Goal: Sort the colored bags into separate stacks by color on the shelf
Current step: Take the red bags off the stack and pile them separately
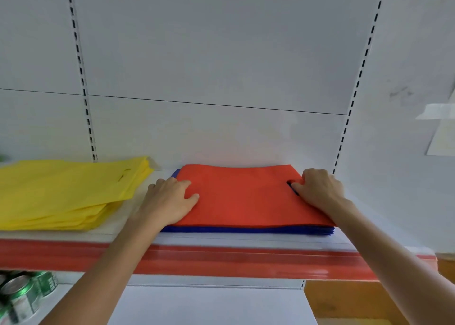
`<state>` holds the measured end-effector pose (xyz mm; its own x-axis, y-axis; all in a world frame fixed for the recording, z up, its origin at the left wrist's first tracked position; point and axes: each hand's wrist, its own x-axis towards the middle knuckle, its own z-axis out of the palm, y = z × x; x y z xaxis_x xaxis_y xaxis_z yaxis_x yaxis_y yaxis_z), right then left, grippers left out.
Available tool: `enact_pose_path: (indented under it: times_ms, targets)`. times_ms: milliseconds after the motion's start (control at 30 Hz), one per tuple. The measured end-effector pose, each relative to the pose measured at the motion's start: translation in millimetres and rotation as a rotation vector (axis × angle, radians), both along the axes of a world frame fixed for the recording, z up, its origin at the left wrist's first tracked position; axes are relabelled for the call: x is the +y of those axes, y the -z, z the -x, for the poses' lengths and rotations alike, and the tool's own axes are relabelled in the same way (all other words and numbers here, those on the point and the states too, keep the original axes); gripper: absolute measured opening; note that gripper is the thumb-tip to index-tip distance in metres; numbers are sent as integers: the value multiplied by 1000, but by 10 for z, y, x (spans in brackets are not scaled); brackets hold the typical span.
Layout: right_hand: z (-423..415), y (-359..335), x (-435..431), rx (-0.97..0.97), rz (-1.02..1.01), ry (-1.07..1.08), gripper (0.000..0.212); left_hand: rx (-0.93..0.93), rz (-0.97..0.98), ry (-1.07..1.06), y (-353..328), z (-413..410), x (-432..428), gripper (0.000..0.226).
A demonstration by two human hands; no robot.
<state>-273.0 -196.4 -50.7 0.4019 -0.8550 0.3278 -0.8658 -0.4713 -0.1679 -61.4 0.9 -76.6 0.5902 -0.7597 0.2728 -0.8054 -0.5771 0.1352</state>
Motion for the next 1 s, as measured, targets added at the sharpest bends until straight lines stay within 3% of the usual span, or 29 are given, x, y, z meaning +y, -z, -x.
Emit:
enact_pose_path:
  times_ms: [233, 500, 767, 1000]
  targets:
    - [11, 80, 8, 22, 99, -8, 31, -37, -55, -14, 0, 70, 8, 48]
    - [15, 88, 19, -1, 222, -62, 30, -26, 88, 36, 14, 69, 6, 45]
    - [4, 31, -17, -170, 144, -92, 31, 127, 269, -2, -69, 76, 4, 47]
    - [-27, -330, 65, -209, 138, -83, 36, 71, 338, 46, -231, 18, 84, 42]
